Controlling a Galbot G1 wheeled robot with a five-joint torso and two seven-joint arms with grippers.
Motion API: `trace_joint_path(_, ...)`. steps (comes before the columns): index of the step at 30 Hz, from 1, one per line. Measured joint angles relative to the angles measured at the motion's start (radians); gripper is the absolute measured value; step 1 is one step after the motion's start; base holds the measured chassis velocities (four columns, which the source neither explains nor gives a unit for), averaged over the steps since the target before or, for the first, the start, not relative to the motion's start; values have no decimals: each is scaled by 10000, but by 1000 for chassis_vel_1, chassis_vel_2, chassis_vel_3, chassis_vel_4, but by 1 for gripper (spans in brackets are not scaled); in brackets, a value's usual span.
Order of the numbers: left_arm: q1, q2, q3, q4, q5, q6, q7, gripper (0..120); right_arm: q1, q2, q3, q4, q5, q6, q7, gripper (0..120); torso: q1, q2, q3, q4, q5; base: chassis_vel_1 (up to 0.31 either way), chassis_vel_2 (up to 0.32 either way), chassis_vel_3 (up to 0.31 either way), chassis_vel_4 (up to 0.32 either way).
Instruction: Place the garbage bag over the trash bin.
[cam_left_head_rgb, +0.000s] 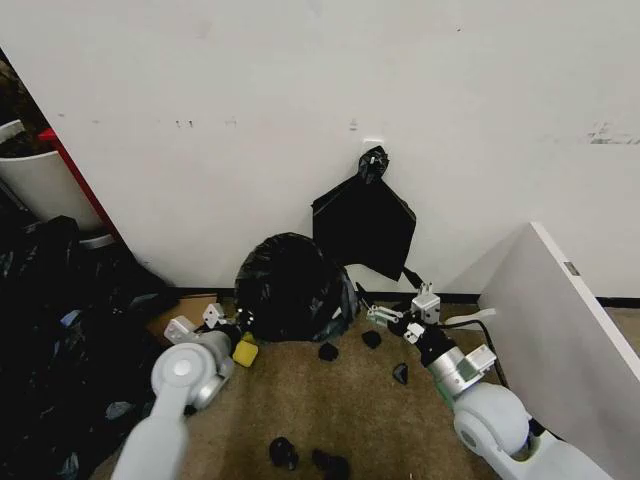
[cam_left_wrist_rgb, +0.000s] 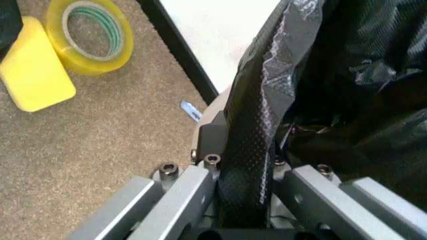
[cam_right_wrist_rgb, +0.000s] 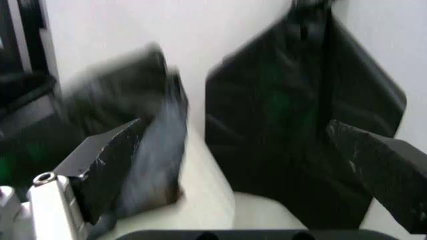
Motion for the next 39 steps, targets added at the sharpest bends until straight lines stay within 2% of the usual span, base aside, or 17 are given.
trace_joint_path(7, 255, 29, -23, -383, -18, 85, 92, 1, 34, 433, -306, -927, -365, 530, -448, 100, 0, 0, 0, 0, 1, 0, 0, 0, 0)
trace_joint_path(12, 454, 50, -80, -778, -120, 192, 133, 1, 578, 681, -100, -2456, -1099, 1110, -621, 100, 0, 0, 0, 0, 2, 0, 0, 0, 0)
trace_joint_path(18, 500, 87, -124, -968, -293, 264, 135, 1, 691, 799, -52, -2877, -892, 1427, -775, 100, 0, 0, 0, 0, 2, 0, 0, 0, 0)
trace_joint_path(23, 398, 84, -51, -769, -29, 116, 150, 1, 612, 765, 146, -2847, -837, 1506, -776, 100, 1, 0, 1, 1, 1, 0, 0, 0, 0)
trace_joint_path(24, 367, 84, -32, -700, 22, 94, 169, 1, 530, 693, 213, -2762, -445, 1686, -951, 100, 1, 0, 0, 1, 1, 0, 0, 0, 0)
trace_joint_path(26, 350, 120, 88, -591, 240, 16, 259, 1, 279, 491, 241, -2430, 1435, 2247, -1992, 100, 0, 0, 0, -1, -2, 0, 0, 0, 0)
trace_joint_path(27, 350, 120, 88, -591, 240, 16, 259, 1, 279, 491, 241, -2430, 1435, 2247, -1992, 100, 0, 0, 0, -1, -2, 0, 0, 0, 0)
trace_joint_path(28, 353, 143, 151, -561, 329, -11, 306, 1, 148, 424, 221, -2205, 2240, 2389, -2364, 100, 1, 0, 0, -2, -2, 0, 0, 0, 0)
trace_joint_path(31, 356, 159, 267, -535, 428, -26, 384, 1, -45, 389, 131, -1768, 3406, 2738, -3263, 100, 1, 0, 0, -1, -1, 0, 0, 0, 0)
trace_joint_path(35, 355, 148, 323, -535, 430, -26, 403, 1, -52, 487, 39, -1802, 3106, 2806, -3696, 100, 0, 0, 0, 0, 0, 0, 0, 0, 0)
trace_joint_path(39, 429, 80, 395, -713, 412, -23, 407, 1, 158, 803, -63, -2643, 1408, 3012, -3652, 100, 0, 0, 0, -1, 3, 0, 0, 0, 0)
